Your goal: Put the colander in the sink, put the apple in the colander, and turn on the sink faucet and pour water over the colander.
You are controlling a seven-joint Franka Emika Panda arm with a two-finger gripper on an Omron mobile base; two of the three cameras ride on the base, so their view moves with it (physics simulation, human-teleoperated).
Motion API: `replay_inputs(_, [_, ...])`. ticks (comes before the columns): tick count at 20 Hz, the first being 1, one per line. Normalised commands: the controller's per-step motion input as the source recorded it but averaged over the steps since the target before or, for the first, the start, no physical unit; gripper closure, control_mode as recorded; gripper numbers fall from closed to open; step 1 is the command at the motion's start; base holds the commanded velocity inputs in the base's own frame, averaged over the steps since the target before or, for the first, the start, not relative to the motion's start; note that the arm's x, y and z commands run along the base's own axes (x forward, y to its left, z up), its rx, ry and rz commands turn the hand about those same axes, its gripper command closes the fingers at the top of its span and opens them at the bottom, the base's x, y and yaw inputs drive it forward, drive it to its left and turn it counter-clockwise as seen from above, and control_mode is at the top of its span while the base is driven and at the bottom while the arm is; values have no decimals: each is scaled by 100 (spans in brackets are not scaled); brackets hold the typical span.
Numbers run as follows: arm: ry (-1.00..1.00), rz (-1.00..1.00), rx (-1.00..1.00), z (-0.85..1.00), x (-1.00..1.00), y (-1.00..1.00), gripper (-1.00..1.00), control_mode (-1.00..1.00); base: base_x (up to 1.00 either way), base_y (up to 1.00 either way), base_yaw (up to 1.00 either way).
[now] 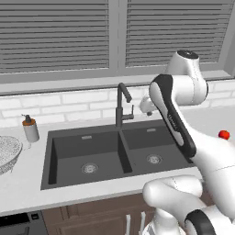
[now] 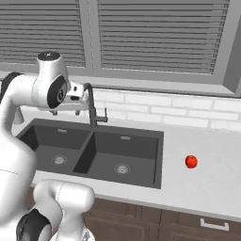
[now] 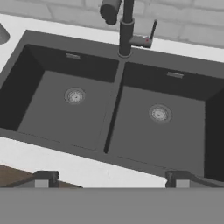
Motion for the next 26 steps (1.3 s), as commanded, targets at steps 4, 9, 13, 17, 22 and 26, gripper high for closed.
replay_inputs(4, [-3,5,0,-18,-59,74,-100,-100,0,0,0])
replay_inputs(9, [0,-2,1,-12,-36,76,-100,-100,0,0,0])
replay_inputs(13, [0,-17,6,-11,-16,84,-100,-100,0,0,0])
replay_inputs(17, [0,-24,10,-10,-4,88,-100,-100,0,0,0])
replay_inputs(22, [0,-14,1,-7,24,70,-100,-100,0,0,0])
replay_inputs(26, [1,-24,14,-15,32,76,-100,-100,0,0,0])
